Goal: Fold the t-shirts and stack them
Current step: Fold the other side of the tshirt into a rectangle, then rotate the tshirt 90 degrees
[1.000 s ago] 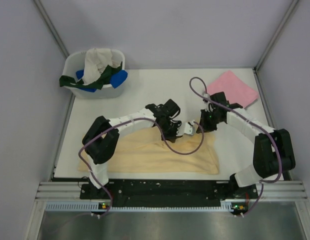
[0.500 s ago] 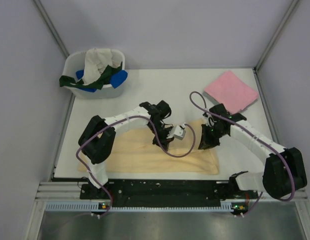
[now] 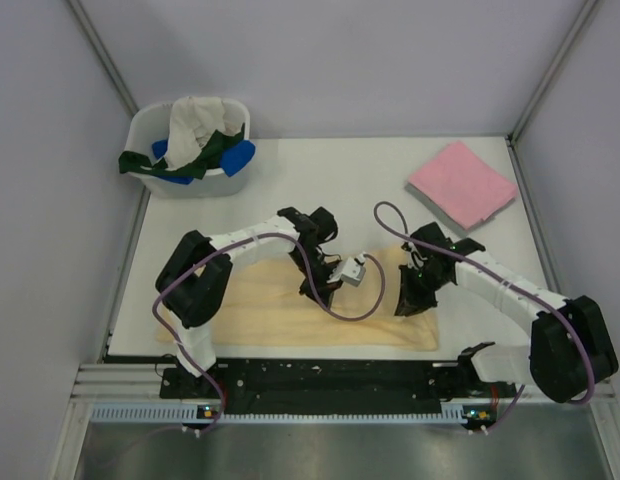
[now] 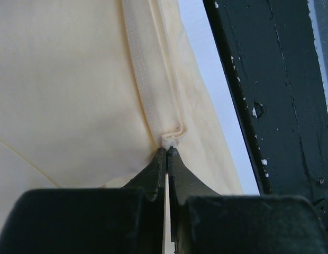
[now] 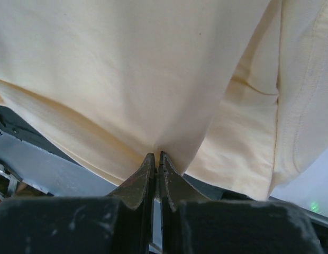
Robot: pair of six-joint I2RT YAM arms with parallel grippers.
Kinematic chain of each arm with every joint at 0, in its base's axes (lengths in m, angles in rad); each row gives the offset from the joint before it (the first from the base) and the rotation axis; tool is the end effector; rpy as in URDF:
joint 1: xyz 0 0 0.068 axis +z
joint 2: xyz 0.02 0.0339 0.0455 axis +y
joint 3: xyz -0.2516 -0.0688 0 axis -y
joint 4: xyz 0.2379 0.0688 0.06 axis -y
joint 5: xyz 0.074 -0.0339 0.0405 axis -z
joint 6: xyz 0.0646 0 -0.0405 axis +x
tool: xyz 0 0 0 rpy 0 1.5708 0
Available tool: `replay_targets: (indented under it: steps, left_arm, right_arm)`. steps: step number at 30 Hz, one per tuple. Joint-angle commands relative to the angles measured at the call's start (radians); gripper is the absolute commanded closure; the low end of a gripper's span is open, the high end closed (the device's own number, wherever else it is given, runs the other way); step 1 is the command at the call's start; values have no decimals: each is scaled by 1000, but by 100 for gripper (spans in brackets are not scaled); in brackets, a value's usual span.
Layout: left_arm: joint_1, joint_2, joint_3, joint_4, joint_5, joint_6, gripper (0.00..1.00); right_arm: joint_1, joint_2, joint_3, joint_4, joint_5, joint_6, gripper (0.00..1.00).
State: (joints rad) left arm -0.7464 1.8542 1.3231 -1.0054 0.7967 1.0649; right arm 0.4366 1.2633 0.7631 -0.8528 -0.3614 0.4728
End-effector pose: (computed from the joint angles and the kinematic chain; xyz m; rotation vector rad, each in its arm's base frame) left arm 0.2109 -0.2580 0.1672 2.1848 1.6884 -1.1398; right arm 0.1810 0.1097 0.1606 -0.0057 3.0388 0.6445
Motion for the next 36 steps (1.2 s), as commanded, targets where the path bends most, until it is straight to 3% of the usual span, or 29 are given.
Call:
replay_targets:
  steps: [1, 2, 6, 7, 10, 12, 13, 14, 17, 19, 22, 27, 33, 36]
  left_arm:
    - [2, -7, -18, -52, 7, 36, 100]
    - [4, -1, -24, -53, 6, 40, 97]
    - [4, 14, -42, -64, -4, 53, 64]
    - [4, 14, -42, -73, -8, 58, 60]
    - [4, -7, -16, -137, -13, 90, 49]
    - [5, -32, 16, -195, -16, 110, 48]
    - [8, -45, 31, -217, -19, 113, 48]
    - [16, -59, 40, -225, -27, 103, 48]
    - [70, -96, 45, -65, -108, -76, 56]
    - [146, -102, 41, 26, -204, -185, 65]
    - [266, -110, 22, 77, -269, -282, 73]
    - [425, -164, -132, 157, -434, -296, 74]
    - [631, -217, -266, 206, -554, -298, 74]
    - [679, -240, -314, 209, -577, -290, 74]
  right_arm:
    - [5, -10, -45, 47, 48, 33, 100]
    - [5, -8, -51, 52, 58, 41, 100]
    - [5, -13, -59, 60, 82, 66, 54]
    - [1, -25, -51, 55, 97, 69, 48]
    - [-25, -73, -18, 51, 140, 87, 43]
    - [-48, -90, 17, 55, 188, 84, 43]
    - [-53, -85, 43, 61, 222, 81, 43]
    - [-53, -68, 68, 79, 245, 69, 50]
    - [-56, 14, 125, 184, 278, 44, 87]
    - [-76, 95, 136, 262, 271, 29, 100]
    - [-127, 244, 146, 351, 265, 10, 100]
    - [-147, 488, 296, 414, 315, -25, 100]
    - [-148, 761, 683, 399, 305, -54, 100]
    - [-147, 904, 940, 376, 239, -91, 100]
